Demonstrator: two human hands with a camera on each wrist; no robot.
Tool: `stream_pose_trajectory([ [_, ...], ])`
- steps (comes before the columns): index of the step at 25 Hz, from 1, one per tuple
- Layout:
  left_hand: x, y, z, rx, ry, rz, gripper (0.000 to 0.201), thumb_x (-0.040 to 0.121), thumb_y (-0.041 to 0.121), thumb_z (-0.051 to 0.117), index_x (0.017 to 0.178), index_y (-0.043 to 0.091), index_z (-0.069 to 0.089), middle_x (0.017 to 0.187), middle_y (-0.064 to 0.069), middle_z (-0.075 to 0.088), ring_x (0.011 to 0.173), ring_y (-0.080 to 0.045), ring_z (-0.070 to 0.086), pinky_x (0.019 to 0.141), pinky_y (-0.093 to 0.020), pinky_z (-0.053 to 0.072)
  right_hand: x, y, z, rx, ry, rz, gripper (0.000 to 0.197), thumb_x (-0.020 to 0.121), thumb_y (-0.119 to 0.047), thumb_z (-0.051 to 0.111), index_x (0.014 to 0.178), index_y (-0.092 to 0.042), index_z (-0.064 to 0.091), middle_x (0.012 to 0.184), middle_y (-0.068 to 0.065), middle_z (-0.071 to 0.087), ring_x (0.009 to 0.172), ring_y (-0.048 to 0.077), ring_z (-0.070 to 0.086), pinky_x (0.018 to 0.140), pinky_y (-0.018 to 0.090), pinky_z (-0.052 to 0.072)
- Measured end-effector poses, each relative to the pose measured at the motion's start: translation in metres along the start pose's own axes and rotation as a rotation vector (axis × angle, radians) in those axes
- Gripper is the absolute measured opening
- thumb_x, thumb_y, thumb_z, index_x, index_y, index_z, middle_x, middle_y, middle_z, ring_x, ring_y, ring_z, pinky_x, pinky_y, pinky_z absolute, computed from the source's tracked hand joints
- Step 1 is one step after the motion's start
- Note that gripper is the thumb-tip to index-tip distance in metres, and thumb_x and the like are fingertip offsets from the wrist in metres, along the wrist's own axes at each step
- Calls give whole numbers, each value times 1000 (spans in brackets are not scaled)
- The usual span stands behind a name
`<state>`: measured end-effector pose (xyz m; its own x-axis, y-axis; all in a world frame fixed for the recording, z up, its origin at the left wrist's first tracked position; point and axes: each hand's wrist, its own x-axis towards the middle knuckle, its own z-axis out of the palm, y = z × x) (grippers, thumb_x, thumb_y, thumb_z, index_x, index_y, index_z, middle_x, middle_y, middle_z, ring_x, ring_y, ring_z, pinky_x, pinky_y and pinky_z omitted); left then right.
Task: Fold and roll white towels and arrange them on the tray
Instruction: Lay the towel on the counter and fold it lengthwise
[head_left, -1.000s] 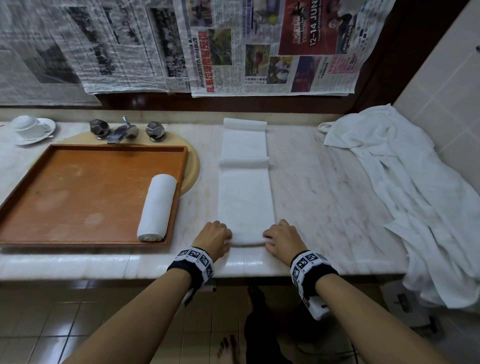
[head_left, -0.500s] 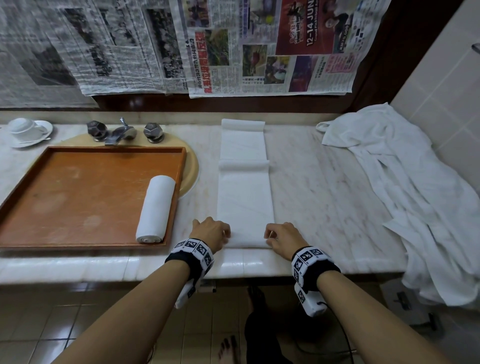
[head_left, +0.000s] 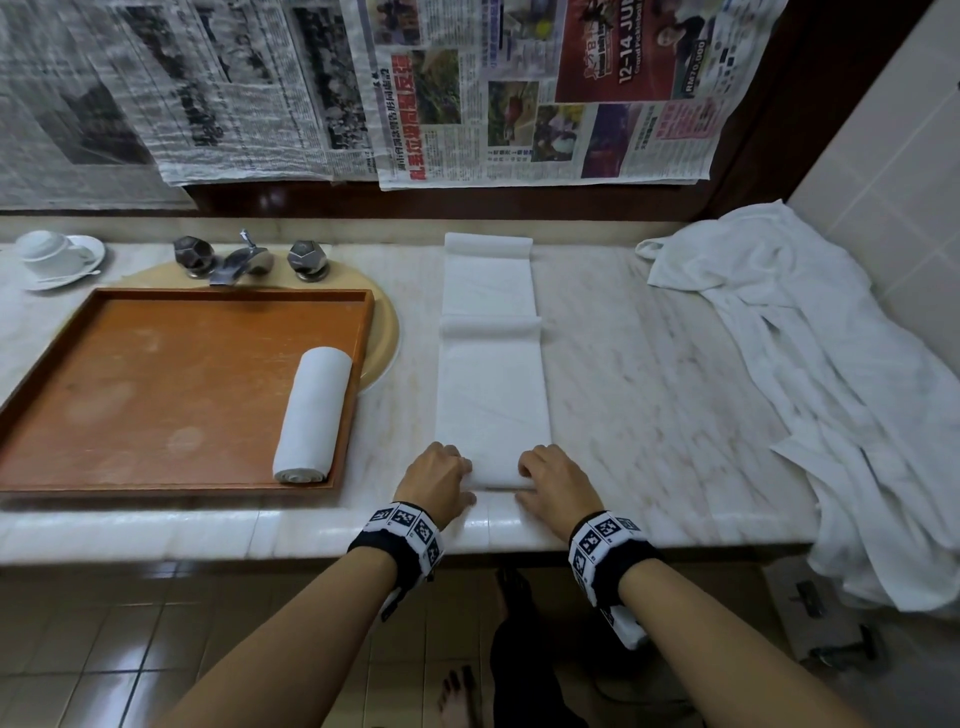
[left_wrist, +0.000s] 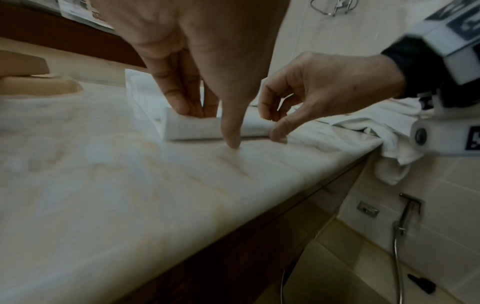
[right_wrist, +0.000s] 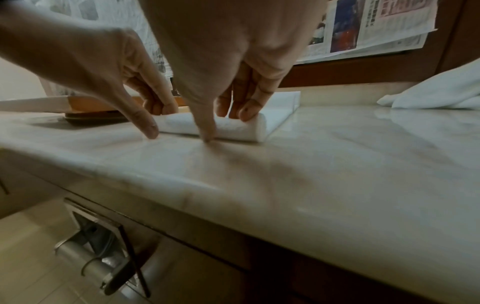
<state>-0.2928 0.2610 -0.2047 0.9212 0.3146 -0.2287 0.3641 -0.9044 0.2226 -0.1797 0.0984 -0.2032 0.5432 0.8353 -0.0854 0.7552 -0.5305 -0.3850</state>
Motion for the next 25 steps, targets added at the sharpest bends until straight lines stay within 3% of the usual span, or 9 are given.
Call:
stream_pose_trajectory([
  [4,5,3,-7,128,14,35,29,93,26,56,119,13,59,115,-5,61,110,-22,50,90,-31,44,5,0,-5,-45,-23,-4,17,86,-10,58,102,-7,61,101,6,62,104,24,50,76,31,42],
  [7,1,-2,-12,246,29,110,31,94,33,50,120,19,58,114,0,64,110,-21,49,92,-35,33,6,6,-12,-79,-77,-29,25,92,-17,53,114,-11,62,110,3,64,111,22,48,89,32,38],
  [11,0,-13,-19,144,-16,156,30,98,34,49,125,23,56,113,1,65,108,-18,50,93,-33,29,9,10,-23,-68,-190,27,25,96,-20,53,119,-18,62,116,1,65,113,20,51,99,38,35],
  [17,7,-13,-24,-1,-19,79,19,97,31,54,113,24,62,106,4,68,102,-18,57,95,-32,33,19,13,-33,75,-208,161,12,88,-22,66,100,-19,64,99,-3,64,96,18,57,97,37,36],
  [19,10,-10,-24,-2,2,56,15,96,27,56,106,23,67,105,6,69,102,-18,58,92,-32,34,25,12,-32,32,-201,165,10,87,-19,65,97,-18,68,101,-3,63,98,19,58,94,37,37],
  [22,11,-3,-19,-48,59,16,14,94,19,58,103,18,68,106,1,63,97,-22,58,82,-30,42,27,5,-22,-68,-133,114,16,90,-11,60,103,-15,69,108,0,59,101,22,55,83,34,37],
  [25,11,3,-14,-85,52,2,19,93,9,53,101,12,69,102,-4,63,89,-25,60,76,-31,48,20,0,-13,3,-37,-1,20,85,6,53,94,-7,66,96,7,61,91,27,57,73,33,44],
])
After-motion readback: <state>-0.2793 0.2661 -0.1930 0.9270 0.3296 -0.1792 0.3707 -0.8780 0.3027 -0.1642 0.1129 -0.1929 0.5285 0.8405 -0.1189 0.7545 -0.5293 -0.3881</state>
